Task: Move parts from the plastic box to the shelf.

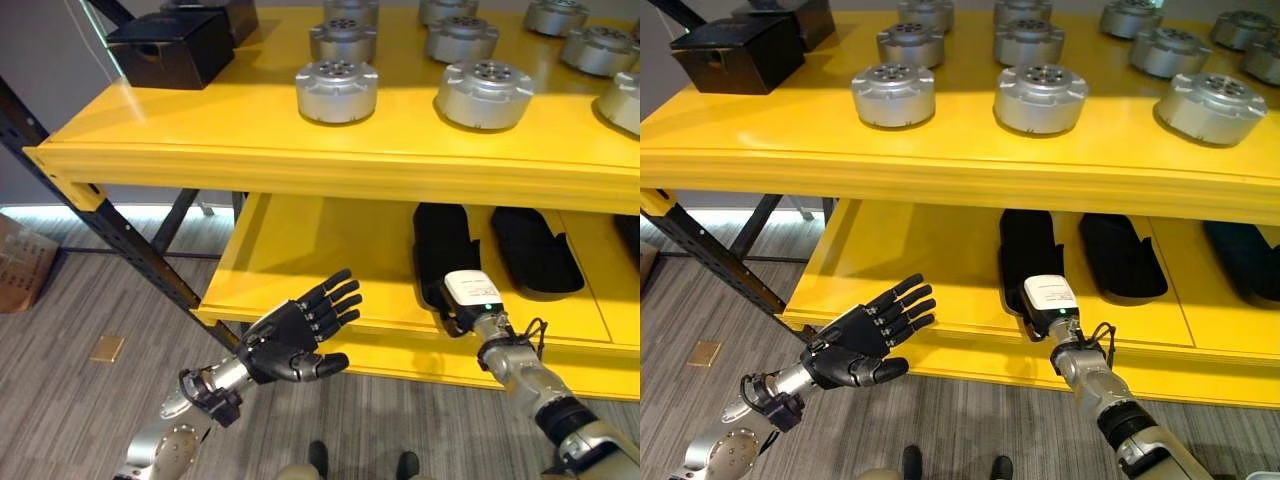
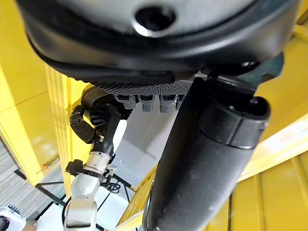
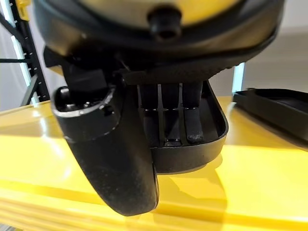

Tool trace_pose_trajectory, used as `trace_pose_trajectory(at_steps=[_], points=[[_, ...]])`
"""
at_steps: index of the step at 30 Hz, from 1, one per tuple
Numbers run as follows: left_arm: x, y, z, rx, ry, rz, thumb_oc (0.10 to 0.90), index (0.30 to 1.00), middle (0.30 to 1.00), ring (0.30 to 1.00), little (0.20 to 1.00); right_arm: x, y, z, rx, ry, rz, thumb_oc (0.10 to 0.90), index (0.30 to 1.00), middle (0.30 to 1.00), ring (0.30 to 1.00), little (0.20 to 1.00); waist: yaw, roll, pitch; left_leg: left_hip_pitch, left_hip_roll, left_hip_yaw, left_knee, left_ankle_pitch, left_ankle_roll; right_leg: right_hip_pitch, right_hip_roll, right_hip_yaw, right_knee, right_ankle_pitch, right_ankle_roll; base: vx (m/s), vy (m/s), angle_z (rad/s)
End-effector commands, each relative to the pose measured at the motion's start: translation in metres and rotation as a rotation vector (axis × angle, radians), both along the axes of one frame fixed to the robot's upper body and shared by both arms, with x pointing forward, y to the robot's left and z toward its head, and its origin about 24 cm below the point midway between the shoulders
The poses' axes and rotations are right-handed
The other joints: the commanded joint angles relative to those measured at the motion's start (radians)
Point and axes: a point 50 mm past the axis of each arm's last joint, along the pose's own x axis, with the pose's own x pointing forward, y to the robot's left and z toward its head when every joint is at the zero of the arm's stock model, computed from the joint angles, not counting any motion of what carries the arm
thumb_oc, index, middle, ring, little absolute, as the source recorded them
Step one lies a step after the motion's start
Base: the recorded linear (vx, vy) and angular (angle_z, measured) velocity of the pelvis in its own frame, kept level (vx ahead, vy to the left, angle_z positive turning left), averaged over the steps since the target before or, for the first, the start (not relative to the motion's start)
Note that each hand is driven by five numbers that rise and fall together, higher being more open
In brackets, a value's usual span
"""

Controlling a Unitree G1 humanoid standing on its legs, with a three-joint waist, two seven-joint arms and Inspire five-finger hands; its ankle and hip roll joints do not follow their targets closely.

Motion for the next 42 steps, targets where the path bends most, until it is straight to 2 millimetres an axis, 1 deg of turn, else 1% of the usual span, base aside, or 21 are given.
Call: trace_pose_trajectory(at_steps=[1,4,5,10,15,20,24,30,33,38,42], points=[[0.01,-0.017,0.036,-0.094,-0.186,-0.062,0.9,1.0,1.0,1.0,1.0,0.033,0.0,0.045,-0.092,-0.116,0.042,0.4,0.3,0.3,0.3,0.3,0.041,0.005,-0.032,-0.032,0.036,-0.012,0.079,-0.117,-0.011,-0.06,-0.054,-0.041,0.116,-0.09,0.032,0.0,-0.008,0.07],[0.012,-0.018,0.036,-0.093,-0.187,-0.063,0.9,1.0,1.0,1.0,1.0,0.036,0.001,0.046,-0.088,-0.094,0.046,0.4,0.3,0.3,0.3,0.3,0.047,0.008,-0.023,-0.04,0.037,-0.017,0.084,-0.116,-0.013,-0.065,-0.055,-0.046,0.121,-0.091,0.03,0.01,-0.014,0.06],[0.013,-0.019,0.037,-0.087,-0.185,-0.065,0.9,1.0,1.0,1.0,1.0,0.039,0.003,0.048,-0.069,-0.088,0.037,0.4,0.3,0.3,0.3,0.3,0.054,0.01,-0.014,-0.048,0.039,-0.024,0.091,-0.114,-0.015,-0.069,-0.057,-0.051,0.127,-0.093,0.028,0.01,-0.028,0.15],[0.014,-0.023,0.039,-0.095,-0.193,-0.076,0.9,1.0,1.0,1.0,1.0,0.047,0.008,0.055,-0.002,-0.091,0.006,0.4,0.3,0.3,0.3,0.3,0.063,0.015,0.007,-0.064,0.04,-0.034,0.099,-0.109,-0.016,-0.08,-0.057,-0.058,0.137,-0.094,0.023,0.0,-0.008,0.05],[0.019,-0.027,0.04,-0.114,-0.19,-0.066,0.9,1.0,1.0,1.0,1.0,0.058,0.011,0.062,0.109,-0.09,-0.07,0.4,0.3,0.3,0.3,0.3,0.073,0.027,0.032,-0.086,0.037,-0.045,0.12,-0.112,-0.018,-0.093,-0.063,-0.064,0.149,-0.097,0.017,-0.03,0.017,0.01],[0.019,-0.03,0.039,-0.117,-0.188,-0.072,0.9,1.0,1.0,1.0,1.0,0.063,0.012,0.062,0.211,-0.071,-0.115,0.4,0.3,0.3,0.3,0.3,0.08,0.038,0.043,-0.091,0.032,-0.053,0.128,-0.112,-0.016,-0.093,-0.068,-0.069,0.155,-0.096,0.015,0.0,0.026,0.02],[0.02,-0.034,0.041,-0.124,-0.193,-0.071,0.9,1.0,1.0,1.0,1.0,0.066,0.019,0.06,0.328,-0.002,-0.163,0.4,0.3,0.3,0.3,0.3,0.082,0.044,0.052,-0.094,0.029,-0.056,0.124,-0.108,-0.016,-0.093,-0.073,-0.071,0.153,-0.092,0.016,-0.01,0.047,0.05],[0.021,-0.037,0.04,-0.148,-0.186,-0.085,0.9,1.0,1.0,1.0,1.0,0.068,0.027,0.06,0.355,0.026,-0.139,0.4,0.3,0.3,0.3,0.3,0.086,0.049,0.057,-0.095,0.023,-0.061,0.123,-0.106,-0.015,-0.092,-0.08,-0.076,0.153,-0.088,0.016,0.0,0.033,0.06],[0.022,-0.037,0.038,-0.145,-0.182,-0.081,0.9,1.0,1.0,1.0,1.0,0.069,0.029,0.058,0.361,0.044,-0.147,0.4,0.3,0.3,0.3,0.3,0.09,0.044,0.055,-0.093,0.022,-0.061,0.123,-0.106,-0.016,-0.086,-0.084,-0.081,0.151,-0.086,0.019,0.0,0.0,0.0],[0.021,-0.036,0.036,-0.144,-0.184,-0.086,0.9,1.0,1.0,1.0,1.0,0.069,0.03,0.057,0.245,0.055,-0.096,0.4,0.3,0.3,0.3,0.3,0.097,0.04,0.06,-0.098,0.023,-0.061,0.129,-0.107,-0.016,-0.085,-0.086,-0.082,0.151,-0.085,0.021,0.0,0.0,0.0],[0.021,-0.036,0.036,-0.138,-0.184,-0.091,0.9,1.0,1.0,1.0,1.0,0.069,0.031,0.058,0.21,0.065,-0.076,0.4,0.3,0.3,0.3,0.3,0.102,0.036,0.062,-0.098,0.025,-0.063,0.129,-0.105,-0.017,-0.083,-0.084,-0.084,0.15,-0.085,0.021,0.0,0.0,0.0]])
